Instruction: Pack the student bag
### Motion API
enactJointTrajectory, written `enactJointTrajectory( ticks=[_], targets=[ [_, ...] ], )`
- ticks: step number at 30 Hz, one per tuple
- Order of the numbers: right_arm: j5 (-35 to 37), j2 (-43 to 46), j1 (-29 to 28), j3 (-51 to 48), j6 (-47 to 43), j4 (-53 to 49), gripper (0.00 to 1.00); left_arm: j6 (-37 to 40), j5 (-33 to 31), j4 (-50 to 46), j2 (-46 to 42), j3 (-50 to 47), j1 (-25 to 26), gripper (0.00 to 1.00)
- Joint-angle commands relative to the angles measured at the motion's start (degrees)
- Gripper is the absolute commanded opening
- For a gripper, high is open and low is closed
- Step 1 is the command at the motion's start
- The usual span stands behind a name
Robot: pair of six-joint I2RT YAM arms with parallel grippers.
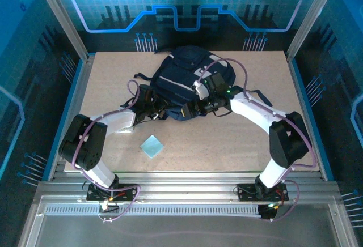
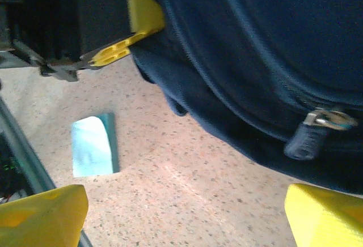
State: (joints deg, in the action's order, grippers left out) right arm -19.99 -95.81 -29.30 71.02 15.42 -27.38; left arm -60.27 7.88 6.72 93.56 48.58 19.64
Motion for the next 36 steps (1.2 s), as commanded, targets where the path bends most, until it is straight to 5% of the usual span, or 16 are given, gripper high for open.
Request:
enactJointTrajectory(
  ticks=[1, 5, 11, 18, 23, 28, 36],
  targets=[
    [9.2, 0.5, 2.6, 2.4, 2.6, -4.6, 0.89, 2.8, 0.5, 1.7, -1.5, 1.7, 0.6, 0.06],
    [17.3, -0.9, 5.2, 4.0, 10.1, -3.7, 0.86, 7.4, -1.9, -4.3, -3.8, 2.8, 0.6, 0.28],
    [16.3, -5.9, 7.1, 6.8, 20.3, 2.8, 0.62, 16.3, -6.6, -14.8, -8.3, 5.0, 1.5, 0.51],
    [12.8, -14.0, 6.6, 9.5, 28.4, 9.7, 0.53, 25.0, -12.4, -18.8, -10.6, 7.2, 9.2, 0.55],
    [7.7, -17.4, 6.7, 10.4, 31.7, 14.1, 0.20, 28.8, -15.2, -18.6, -5.3, 11.9, 15.0, 0.55],
    [6.7, -15.3, 6.7, 8.8, 35.3, 16.7, 0.00, 32.0, -20.7, -19.1, 2.1, 17.5, 19.1, 0.57],
    [3.2, -11.0, 8.4, 8.1, 41.0, 19.1, 0.00, 32.8, -26.1, -18.7, 9.1, 22.8, 19.7, 0.61]
  ],
)
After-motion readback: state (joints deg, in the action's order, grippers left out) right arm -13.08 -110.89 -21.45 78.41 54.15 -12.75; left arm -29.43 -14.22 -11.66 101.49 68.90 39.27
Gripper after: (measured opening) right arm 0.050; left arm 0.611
